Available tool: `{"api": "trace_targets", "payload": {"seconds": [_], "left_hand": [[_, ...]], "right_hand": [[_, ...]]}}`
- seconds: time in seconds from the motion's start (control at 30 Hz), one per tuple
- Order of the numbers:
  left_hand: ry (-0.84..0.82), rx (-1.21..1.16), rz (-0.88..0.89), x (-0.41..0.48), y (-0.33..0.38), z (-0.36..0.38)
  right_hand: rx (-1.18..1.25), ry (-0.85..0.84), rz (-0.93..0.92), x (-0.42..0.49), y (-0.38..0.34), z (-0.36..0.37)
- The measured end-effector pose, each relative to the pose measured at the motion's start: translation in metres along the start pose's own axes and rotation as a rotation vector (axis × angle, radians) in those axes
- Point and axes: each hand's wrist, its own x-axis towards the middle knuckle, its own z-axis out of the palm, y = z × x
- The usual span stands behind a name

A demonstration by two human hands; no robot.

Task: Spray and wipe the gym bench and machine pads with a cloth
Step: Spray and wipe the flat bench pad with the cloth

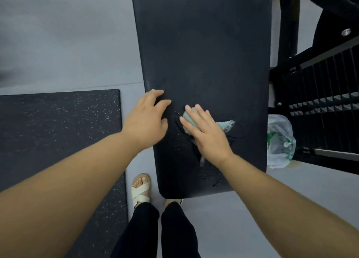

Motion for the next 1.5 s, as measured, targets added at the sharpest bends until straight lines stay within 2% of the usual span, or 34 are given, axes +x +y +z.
{"api": "trace_targets", "payload": {"seconds": [0.07,0.13,0.17,0.27,0.33,0.37,0.43,0.5,0.57,0.63,0.7,0.83,0.9,0.97,1.03,1.1,1.17,1.3,1.43,1.47,1.5], "left_hand": [[-0.021,-0.082,-0.095,-0.02,-0.008,0.006],[-0.058,-0.195,-0.191,-0.035,-0.017,0.011],[-0.089,-0.312,-0.246,-0.039,-0.019,0.014],[-0.152,-0.875,-0.431,-0.044,-0.021,0.017],[-0.149,-1.087,-0.532,-0.042,-0.024,0.015],[-0.153,-1.137,-0.566,-0.042,-0.027,0.014],[-0.181,-1.169,-0.598,-0.041,-0.031,0.012],[-0.219,-1.177,-0.622,-0.041,-0.033,0.01],[-0.258,-1.183,-0.628,-0.045,-0.032,0.006],[-0.29,-1.187,-0.609,-0.047,-0.028,0.004],[-0.304,-1.185,-0.593,-0.048,-0.025,0.004],[-0.269,-1.12,-0.565,-0.05,-0.027,0.014],[-0.261,-1.112,-0.568,-0.052,-0.029,0.018],[-0.249,-1.094,-0.568,-0.053,-0.03,0.021],[-0.224,-1.06,-0.565,-0.055,-0.028,0.026],[-0.191,-1.017,-0.569,-0.056,-0.025,0.031],[-0.164,-0.976,-0.58,-0.059,-0.019,0.032],[-0.164,-0.803,-0.473,-0.063,-0.004,0.035],[-0.018,-0.629,-0.369,-0.063,0.011,0.04],[0.024,-0.619,-0.358,-0.063,0.014,0.041],[0.065,-0.613,-0.353,-0.061,0.018,0.043]], "right_hand": [[-0.018,-0.064,-0.002,-0.027,0.018,-0.011],[0.004,-0.017,0.135,-0.023,0.022,-0.02],[0.006,0.041,0.232,-0.009,0.02,-0.02],[0.017,0.238,0.553,0.058,-0.005,-0.01],[0.04,0.322,0.631,0.1,-0.026,0.001],[0.043,0.328,0.591,0.113,-0.037,0.009],[0.008,0.286,0.383,0.113,-0.053,0.024],[-0.029,0.168,0.113,0.074,-0.063,0.033],[-0.027,-0.003,-0.026,0.018,-0.061,0.033],[0.002,-0.07,-0.001,-0.019,-0.052,0.026],[0.019,-0.043,0.077,-0.013,-0.049,0.02],[0.031,0.115,0.325,0.078,-0.065,0.021],[0.077,0.186,0.394,0.118,-0.073,0.021],[0.055,0.181,0.329,0.133,-0.077,0.024],[-0.041,0.129,0.078,0.114,-0.076,0.031],[-0.089,-0.004,-0.144,0.065,-0.071,0.033],[-0.109,-0.106,-0.164,0.007,-0.052,0.028],[-0.1,-0.005,0.246,-0.054,-0.013,0.0],[-0.018,0.238,0.788,0.009,-0.006,-0.011],[0.002,0.3,0.866,0.027,-0.014,-0.006],[0.015,0.328,0.868,0.042,-0.023,0.001]]}}
